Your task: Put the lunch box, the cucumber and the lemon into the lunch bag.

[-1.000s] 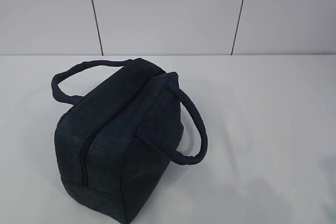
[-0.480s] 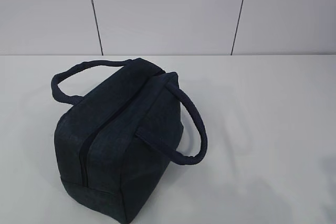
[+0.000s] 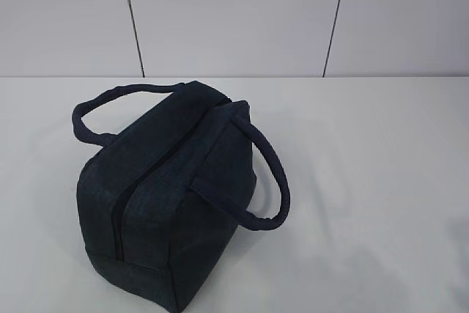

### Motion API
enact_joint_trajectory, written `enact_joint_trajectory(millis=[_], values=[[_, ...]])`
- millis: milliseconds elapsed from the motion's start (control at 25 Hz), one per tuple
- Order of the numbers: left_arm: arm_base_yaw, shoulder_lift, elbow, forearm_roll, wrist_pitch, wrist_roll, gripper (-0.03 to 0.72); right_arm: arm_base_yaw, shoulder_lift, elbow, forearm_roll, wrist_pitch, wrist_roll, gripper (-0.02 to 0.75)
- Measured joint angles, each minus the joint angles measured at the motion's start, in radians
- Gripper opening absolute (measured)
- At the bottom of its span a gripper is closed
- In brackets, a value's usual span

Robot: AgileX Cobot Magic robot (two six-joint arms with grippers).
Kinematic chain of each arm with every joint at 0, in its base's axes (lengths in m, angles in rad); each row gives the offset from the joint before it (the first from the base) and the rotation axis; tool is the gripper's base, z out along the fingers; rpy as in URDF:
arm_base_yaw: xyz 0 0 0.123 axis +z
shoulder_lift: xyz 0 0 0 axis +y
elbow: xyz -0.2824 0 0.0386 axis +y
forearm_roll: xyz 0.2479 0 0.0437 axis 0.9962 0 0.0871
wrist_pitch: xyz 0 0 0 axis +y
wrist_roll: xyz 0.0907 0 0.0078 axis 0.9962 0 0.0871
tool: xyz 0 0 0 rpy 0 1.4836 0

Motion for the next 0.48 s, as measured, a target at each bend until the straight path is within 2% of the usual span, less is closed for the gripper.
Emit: enact_joint_trajectory(millis=[480], values=[[0.0,0.0,0.0,0.0,0.0,0.0,0.243,0.0,0.0,0.0,0.0,0.0,0.0,0.491]])
